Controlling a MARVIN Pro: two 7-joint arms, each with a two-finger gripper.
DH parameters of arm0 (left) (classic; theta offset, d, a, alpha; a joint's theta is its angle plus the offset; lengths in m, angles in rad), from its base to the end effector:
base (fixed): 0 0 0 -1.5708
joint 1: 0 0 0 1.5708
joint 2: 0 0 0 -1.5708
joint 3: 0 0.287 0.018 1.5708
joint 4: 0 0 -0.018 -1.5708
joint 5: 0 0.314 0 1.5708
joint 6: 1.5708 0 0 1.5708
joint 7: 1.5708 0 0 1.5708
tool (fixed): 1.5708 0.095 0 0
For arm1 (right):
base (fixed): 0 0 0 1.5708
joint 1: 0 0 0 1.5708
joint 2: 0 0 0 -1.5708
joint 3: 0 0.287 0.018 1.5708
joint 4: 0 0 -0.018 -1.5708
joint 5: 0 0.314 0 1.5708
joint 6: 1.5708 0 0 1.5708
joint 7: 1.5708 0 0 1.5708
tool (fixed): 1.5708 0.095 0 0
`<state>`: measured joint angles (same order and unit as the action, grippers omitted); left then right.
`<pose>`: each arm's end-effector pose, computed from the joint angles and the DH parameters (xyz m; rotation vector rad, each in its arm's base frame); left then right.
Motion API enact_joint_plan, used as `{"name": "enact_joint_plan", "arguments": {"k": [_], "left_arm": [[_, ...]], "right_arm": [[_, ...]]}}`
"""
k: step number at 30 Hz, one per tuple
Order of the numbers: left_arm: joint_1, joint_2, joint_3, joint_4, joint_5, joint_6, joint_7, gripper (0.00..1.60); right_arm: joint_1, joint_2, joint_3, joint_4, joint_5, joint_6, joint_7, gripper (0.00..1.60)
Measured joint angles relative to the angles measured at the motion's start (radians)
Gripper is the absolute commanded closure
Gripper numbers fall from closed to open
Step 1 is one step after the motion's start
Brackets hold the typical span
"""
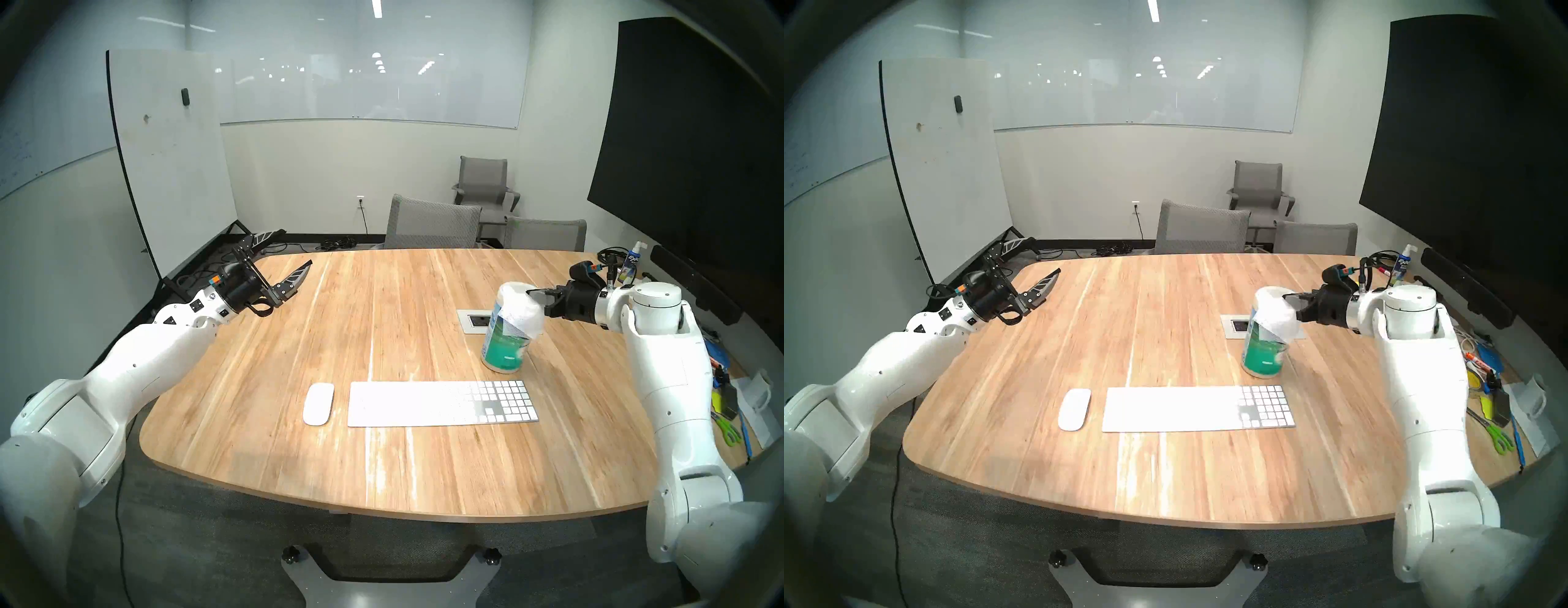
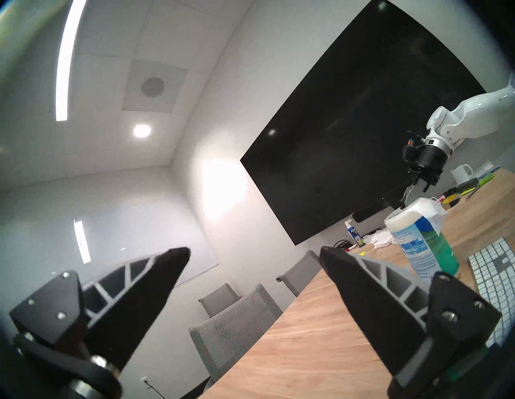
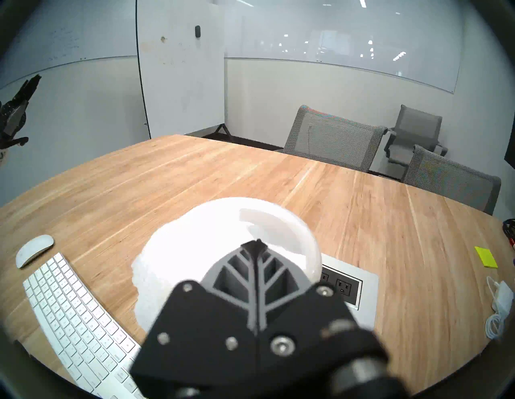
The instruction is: Wipe the keyboards and mice with a disinfecting wipe, then set the wipe down
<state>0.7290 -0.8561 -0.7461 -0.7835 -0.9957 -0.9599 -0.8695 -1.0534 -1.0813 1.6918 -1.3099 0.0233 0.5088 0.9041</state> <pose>0.5283 0.1448 -0.1833 1.1178 -1.1397 2.3832 0.5106 -0.1719 -0.1575 -2.2976 -0.7023 -1.6348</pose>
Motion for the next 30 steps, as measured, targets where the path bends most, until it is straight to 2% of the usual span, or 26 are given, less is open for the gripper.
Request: {"name": "enact_joint_plan", "arguments": {"k": [4, 12, 18, 23, 30], "left_arm": [[0.045, 0.047, 0.002, -0.062, 0.009, 0.0, 0.0, 0.0], [0.15, 0.127, 0.054, -0.186, 0.029, 0.0, 0.001, 0.0], [0.192, 0.166, 0.072, -0.268, 0.084, 0.0, 0.028, 0.0], [0.19, 0.167, 0.072, -0.272, 0.126, 0.023, 0.064, 0.0], [0.159, 0.119, 0.079, -0.19, 0.15, 0.087, 0.072, 0.0]], "right_arm": [[0.0, -0.001, 0.001, 0.0, -0.001, 0.0, 0.001, 1.6], [0.0, -0.003, 0.004, 0.0, -0.004, 0.0, 0.002, 1.6], [0.0, -0.006, 0.006, 0.0, -0.007, 0.0, 0.002, 1.6], [0.0, -0.008, 0.008, 0.0, -0.009, 0.001, 0.003, 1.6], [0.0, -0.01, 0.01, 0.0, -0.011, 0.001, 0.005, 1.6]]}}
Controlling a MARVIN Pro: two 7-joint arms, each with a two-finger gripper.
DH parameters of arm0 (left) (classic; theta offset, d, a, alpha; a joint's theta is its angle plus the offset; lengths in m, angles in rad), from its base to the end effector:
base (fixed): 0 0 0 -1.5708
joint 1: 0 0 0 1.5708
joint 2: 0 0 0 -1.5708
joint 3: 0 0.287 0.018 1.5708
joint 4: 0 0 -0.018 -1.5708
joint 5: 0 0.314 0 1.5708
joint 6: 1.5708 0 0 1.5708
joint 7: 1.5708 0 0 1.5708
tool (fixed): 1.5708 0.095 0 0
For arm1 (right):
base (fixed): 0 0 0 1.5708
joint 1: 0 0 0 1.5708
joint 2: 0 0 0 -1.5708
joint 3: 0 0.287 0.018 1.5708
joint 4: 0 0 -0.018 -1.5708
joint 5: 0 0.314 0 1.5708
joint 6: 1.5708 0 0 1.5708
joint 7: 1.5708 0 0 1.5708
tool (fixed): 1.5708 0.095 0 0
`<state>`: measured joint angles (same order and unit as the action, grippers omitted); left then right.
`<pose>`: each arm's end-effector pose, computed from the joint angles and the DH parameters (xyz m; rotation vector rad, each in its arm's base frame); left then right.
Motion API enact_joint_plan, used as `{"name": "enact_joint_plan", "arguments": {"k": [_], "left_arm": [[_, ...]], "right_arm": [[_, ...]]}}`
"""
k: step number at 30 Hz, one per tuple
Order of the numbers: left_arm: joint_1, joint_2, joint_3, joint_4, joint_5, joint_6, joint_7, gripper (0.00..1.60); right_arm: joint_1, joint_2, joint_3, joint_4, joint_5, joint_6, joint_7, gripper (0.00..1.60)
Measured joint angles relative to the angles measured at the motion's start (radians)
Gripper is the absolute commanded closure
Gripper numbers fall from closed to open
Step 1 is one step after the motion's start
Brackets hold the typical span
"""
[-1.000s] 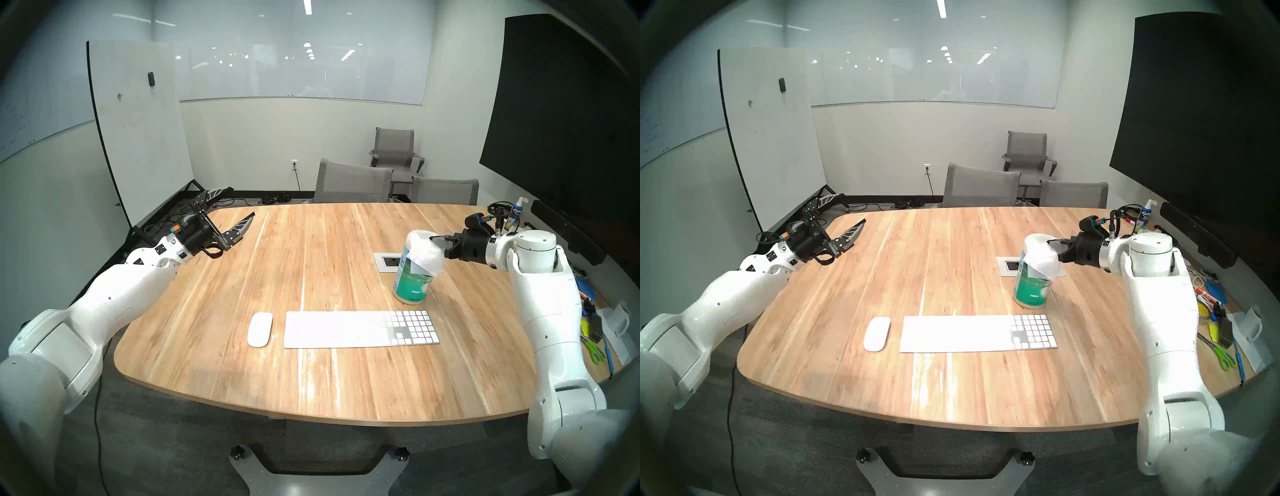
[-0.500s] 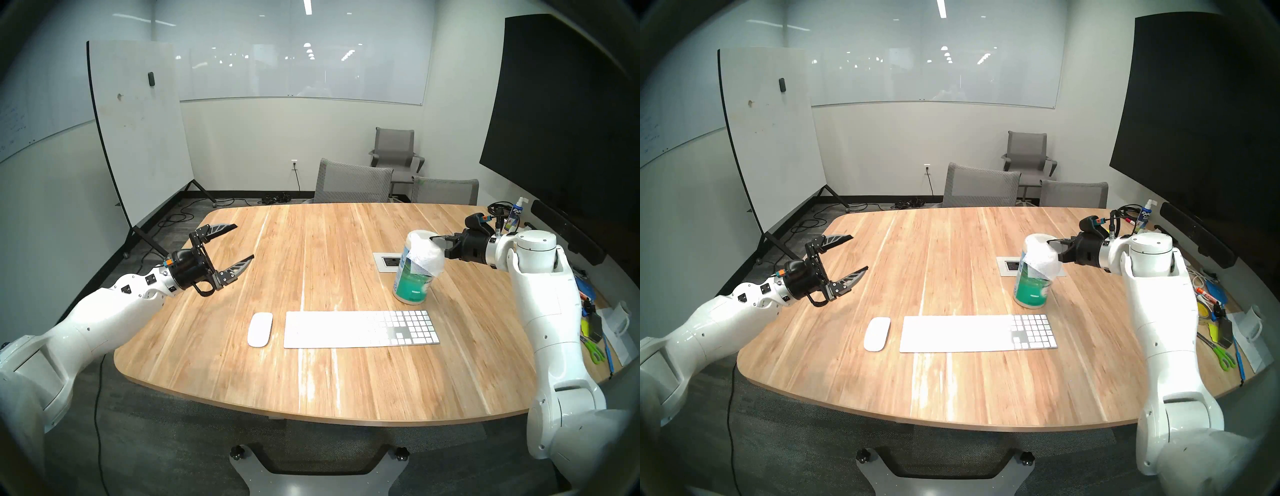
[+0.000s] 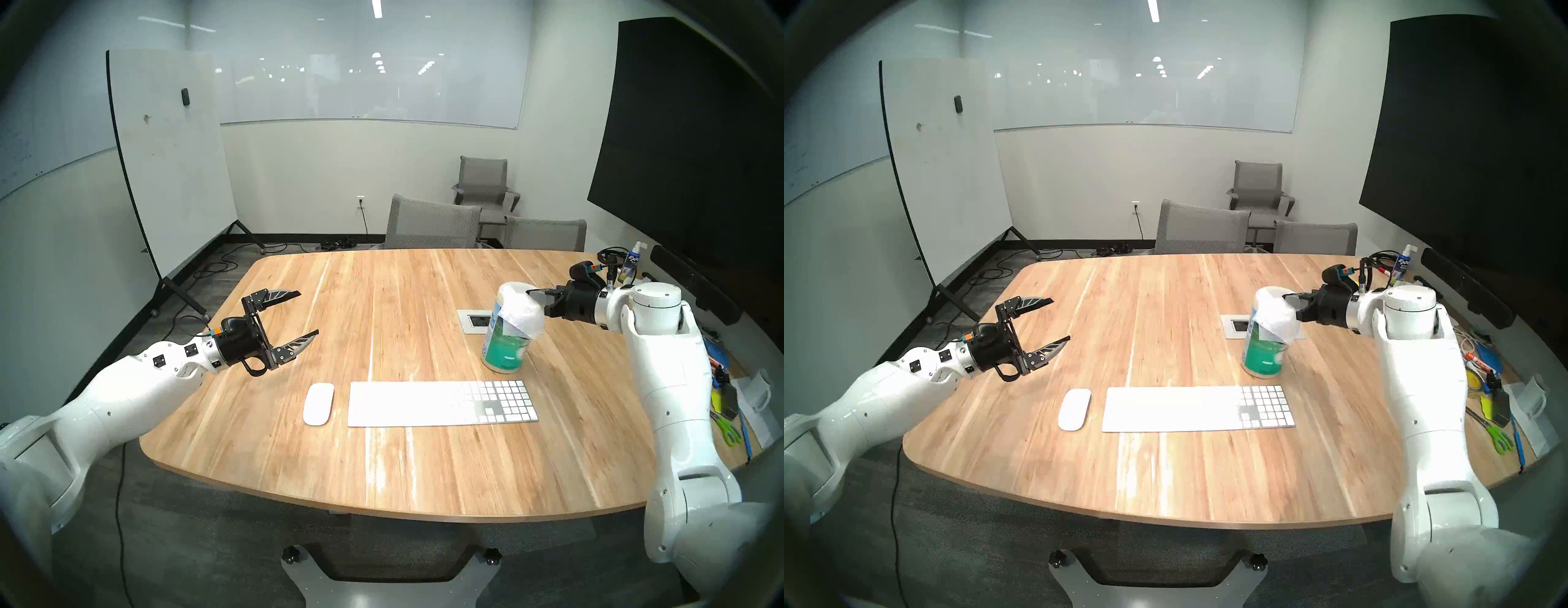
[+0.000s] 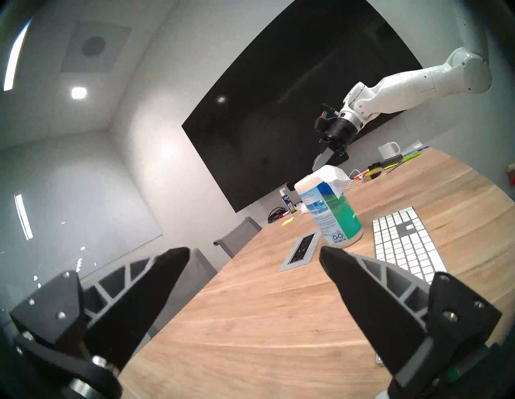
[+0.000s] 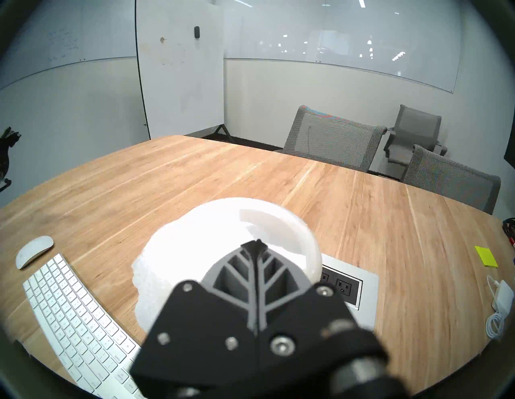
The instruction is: Wipe the keyboards and mice with a disinfecting wipe, then set the wipe down
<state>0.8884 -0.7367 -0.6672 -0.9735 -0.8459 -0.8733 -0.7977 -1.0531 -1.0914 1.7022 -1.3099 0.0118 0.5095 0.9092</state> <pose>0.4778 0.1325 -0.2530 1.3053 -1.3250 2.0731 0.5107 -0.1716 -0.1579 -2.2958 -0.6959 -1.6365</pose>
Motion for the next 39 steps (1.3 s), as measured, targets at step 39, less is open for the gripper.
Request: {"name": "enact_joint_plan", "arguments": {"k": [39], "left_arm": [[-0.075, -0.247, 0.052, 0.026, 0.157, 0.064, 0.002, 0.0]], "right_arm": [[0.001, -0.01, 0.012, 0.0, -0.017, 0.0, 0.01, 1.6]]}}
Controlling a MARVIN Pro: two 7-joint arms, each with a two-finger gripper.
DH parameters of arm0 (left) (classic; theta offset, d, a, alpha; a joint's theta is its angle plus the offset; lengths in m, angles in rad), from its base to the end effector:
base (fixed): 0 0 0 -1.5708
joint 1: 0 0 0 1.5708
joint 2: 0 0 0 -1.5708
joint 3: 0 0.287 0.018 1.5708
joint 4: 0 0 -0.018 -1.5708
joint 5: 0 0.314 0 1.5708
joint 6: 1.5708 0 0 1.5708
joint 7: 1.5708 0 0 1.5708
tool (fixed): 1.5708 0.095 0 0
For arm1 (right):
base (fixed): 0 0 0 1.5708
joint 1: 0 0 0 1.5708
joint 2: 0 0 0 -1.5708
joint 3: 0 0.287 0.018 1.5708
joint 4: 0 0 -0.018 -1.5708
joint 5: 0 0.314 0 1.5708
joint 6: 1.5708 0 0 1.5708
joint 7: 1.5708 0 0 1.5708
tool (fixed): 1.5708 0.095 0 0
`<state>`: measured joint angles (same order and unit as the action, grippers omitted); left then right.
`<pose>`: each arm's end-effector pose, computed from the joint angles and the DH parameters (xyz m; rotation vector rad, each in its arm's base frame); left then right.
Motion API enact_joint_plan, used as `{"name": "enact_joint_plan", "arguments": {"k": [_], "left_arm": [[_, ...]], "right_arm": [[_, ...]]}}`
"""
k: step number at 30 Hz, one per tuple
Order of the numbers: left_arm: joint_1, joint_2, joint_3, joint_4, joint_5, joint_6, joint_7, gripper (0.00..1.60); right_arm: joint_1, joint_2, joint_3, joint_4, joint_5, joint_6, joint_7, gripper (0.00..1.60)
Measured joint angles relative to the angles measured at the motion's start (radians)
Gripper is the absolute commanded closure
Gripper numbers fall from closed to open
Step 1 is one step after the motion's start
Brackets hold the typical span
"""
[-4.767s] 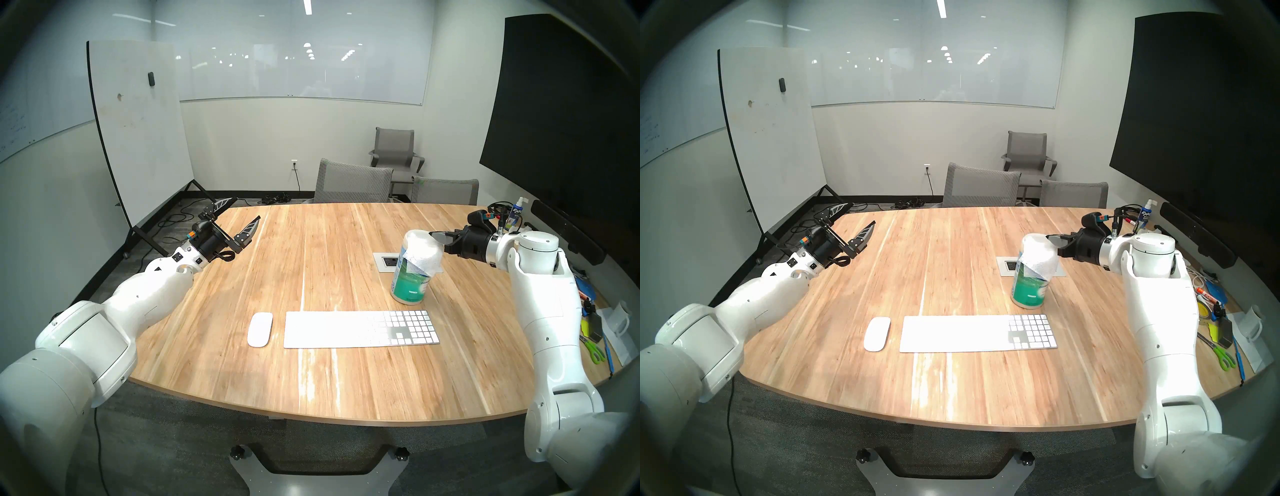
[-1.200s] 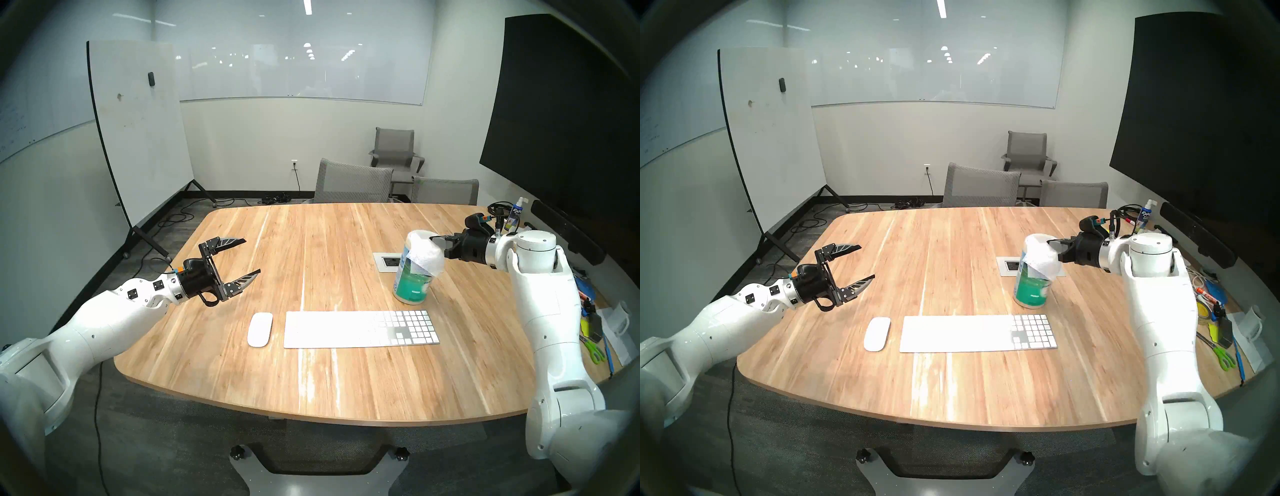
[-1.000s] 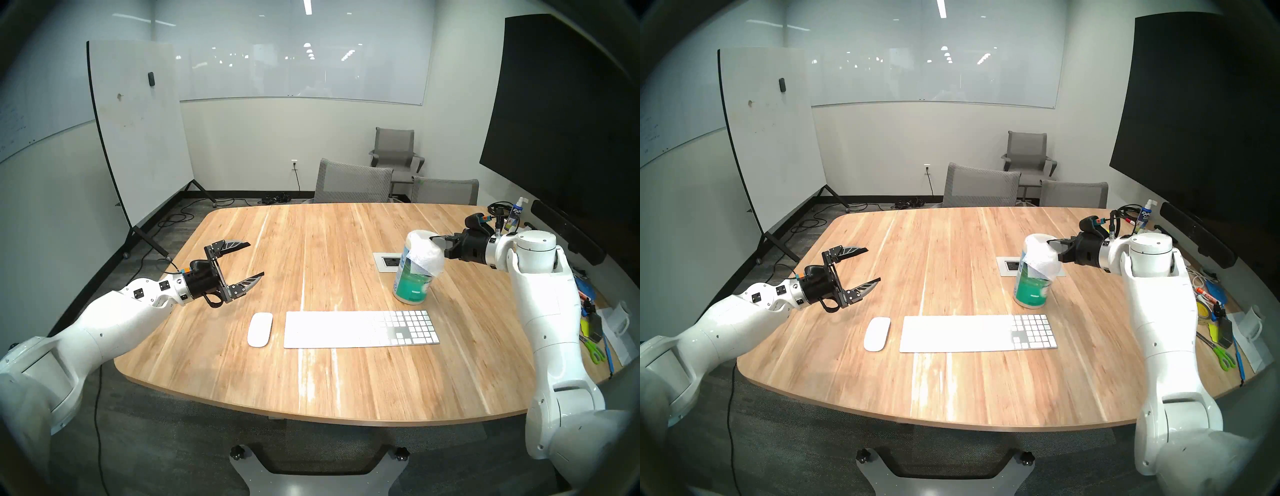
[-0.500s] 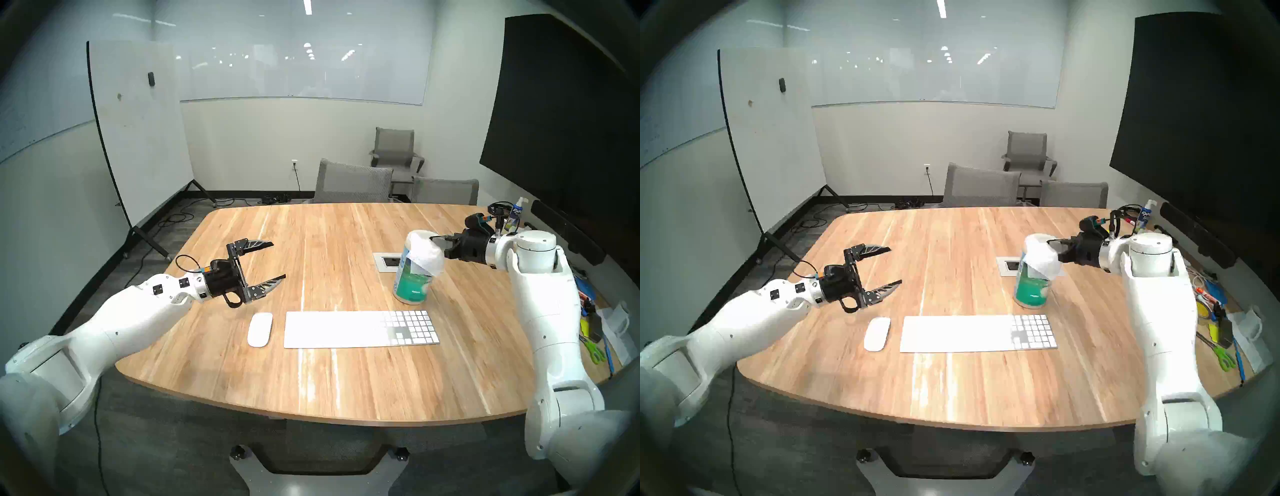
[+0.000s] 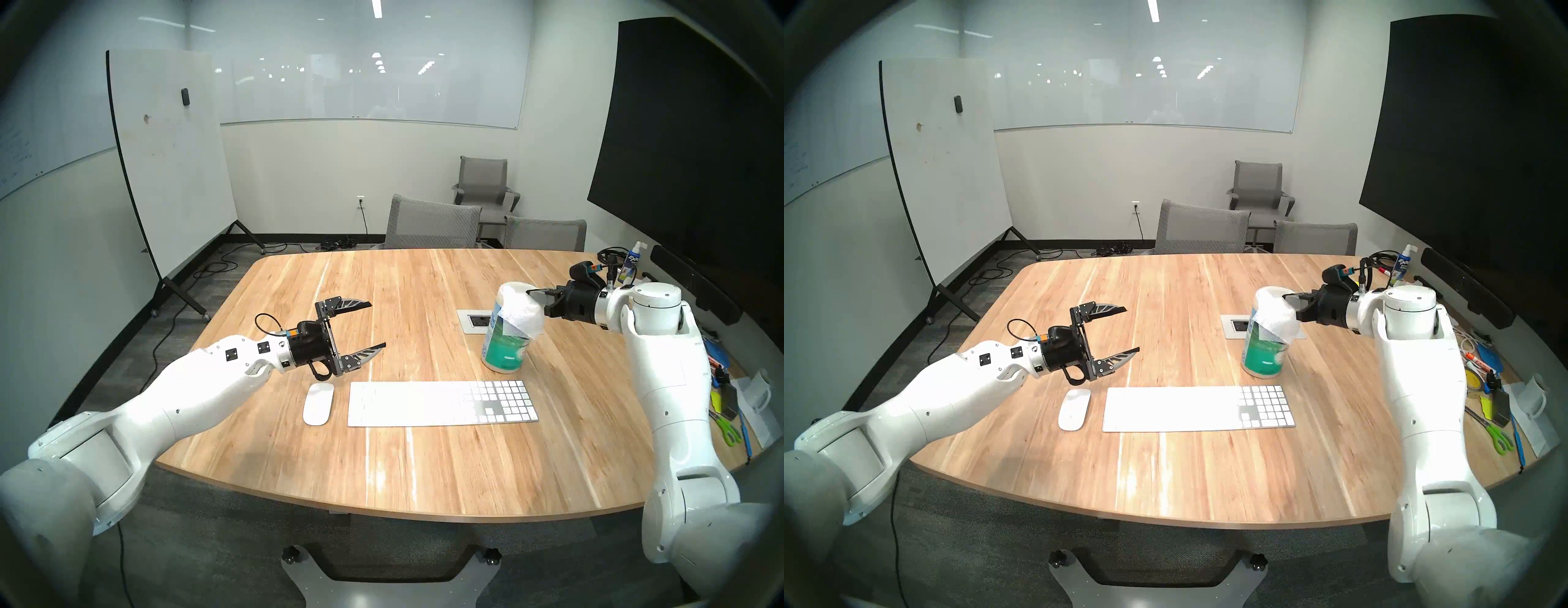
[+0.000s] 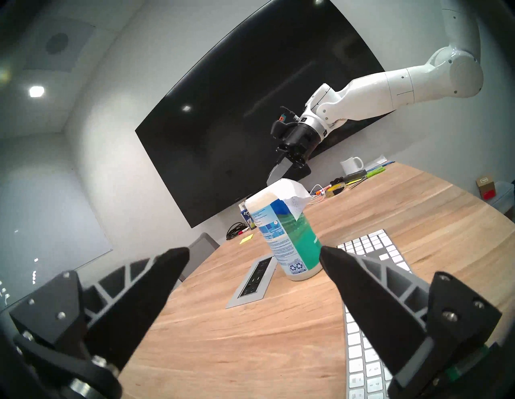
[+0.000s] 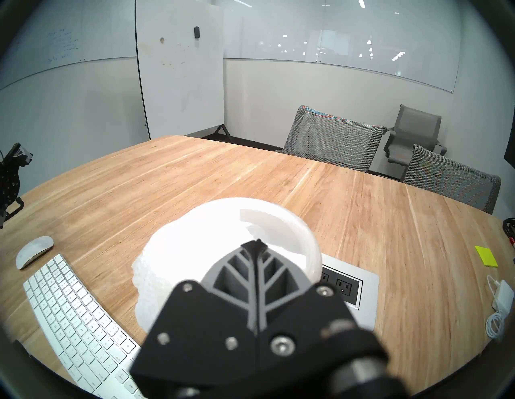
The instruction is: Wipe the keyboards and mice with a disinfecting wipe, then set the wipe down
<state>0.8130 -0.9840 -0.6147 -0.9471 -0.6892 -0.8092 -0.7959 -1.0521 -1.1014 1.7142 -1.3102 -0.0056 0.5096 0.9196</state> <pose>0.5003 0.0011 -0.2639 1.1333 -1.4017 1.9206 0.5106 -0.1717 -0.1580 -2.2954 -0.6950 -1.6367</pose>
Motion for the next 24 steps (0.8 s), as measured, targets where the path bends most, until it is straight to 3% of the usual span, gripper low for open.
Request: {"name": "enact_joint_plan", "arguments": {"k": [9, 24], "left_arm": [[-0.023, -0.059, 0.004, 0.034, 0.051, 0.001, 0.02, 0.0], [-0.032, -0.09, 0.0, 0.037, 0.079, -0.016, 0.034, 0.0]], "right_arm": [[0.0, -0.002, 0.003, 0.0, -0.004, 0.0, 0.002, 1.6], [0.001, -0.006, 0.007, 0.0, -0.01, 0.0, 0.006, 1.6]]}}
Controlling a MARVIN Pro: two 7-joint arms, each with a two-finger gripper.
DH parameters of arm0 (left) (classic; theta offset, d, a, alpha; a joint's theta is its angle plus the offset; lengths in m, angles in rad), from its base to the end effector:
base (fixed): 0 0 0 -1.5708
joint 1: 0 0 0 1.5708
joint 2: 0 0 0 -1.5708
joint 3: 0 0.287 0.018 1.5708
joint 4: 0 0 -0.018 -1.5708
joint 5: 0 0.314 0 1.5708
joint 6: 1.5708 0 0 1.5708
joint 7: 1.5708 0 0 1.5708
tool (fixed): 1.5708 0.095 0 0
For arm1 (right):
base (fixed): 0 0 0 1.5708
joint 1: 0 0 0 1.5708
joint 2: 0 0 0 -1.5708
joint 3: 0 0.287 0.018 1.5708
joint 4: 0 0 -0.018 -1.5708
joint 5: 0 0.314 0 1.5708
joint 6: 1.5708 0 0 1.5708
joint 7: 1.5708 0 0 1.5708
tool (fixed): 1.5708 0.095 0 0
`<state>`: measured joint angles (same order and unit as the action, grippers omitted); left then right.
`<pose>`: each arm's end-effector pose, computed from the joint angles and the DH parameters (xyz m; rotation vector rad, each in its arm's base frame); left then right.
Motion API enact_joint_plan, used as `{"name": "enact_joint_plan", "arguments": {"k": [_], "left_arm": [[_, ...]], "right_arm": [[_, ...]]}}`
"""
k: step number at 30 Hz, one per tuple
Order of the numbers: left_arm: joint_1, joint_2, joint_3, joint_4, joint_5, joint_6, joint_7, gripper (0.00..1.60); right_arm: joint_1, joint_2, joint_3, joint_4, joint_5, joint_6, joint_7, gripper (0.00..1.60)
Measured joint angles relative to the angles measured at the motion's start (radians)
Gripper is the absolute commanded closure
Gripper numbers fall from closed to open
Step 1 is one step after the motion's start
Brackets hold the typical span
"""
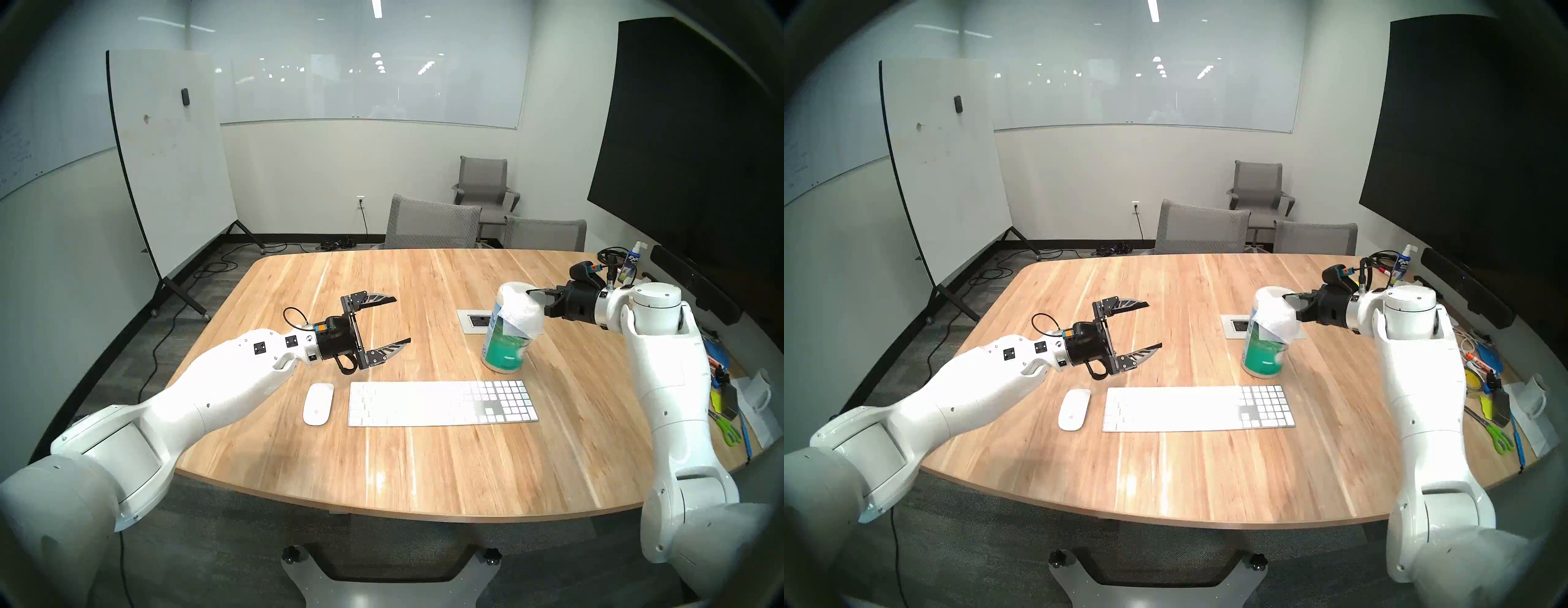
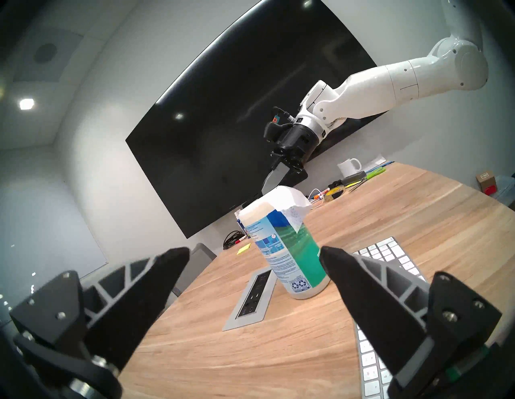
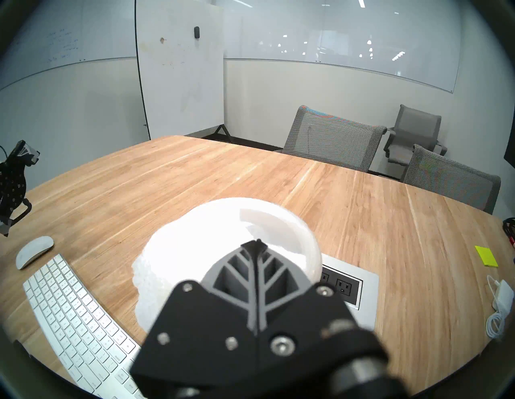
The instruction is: Wipe the keyboards and mice with a disinfecting wipe, then set the wipe down
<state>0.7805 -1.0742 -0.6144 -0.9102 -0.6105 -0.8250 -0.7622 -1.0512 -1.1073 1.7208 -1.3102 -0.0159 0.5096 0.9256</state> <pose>0.5101 -0.0377 -0.2577 1.0612 -1.4365 1.9389 0.5106 -0.1716 -0.1581 -2.2953 -0.6948 -1.6366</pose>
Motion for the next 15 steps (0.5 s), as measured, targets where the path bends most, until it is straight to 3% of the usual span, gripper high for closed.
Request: {"name": "enact_joint_plan", "arguments": {"k": [8, 15], "left_arm": [[-0.021, -0.041, 0.008, 0.11, -0.018, -0.008, -0.033, 0.0], [-0.033, -0.11, 0.07, 0.196, -0.002, 0.001, 0.0, 0.0]], "right_arm": [[0.0, -0.002, 0.002, 0.0, -0.003, 0.0, 0.002, 1.6], [0.0, -0.003, 0.004, 0.0, -0.006, 0.0, 0.004, 1.6]]}}
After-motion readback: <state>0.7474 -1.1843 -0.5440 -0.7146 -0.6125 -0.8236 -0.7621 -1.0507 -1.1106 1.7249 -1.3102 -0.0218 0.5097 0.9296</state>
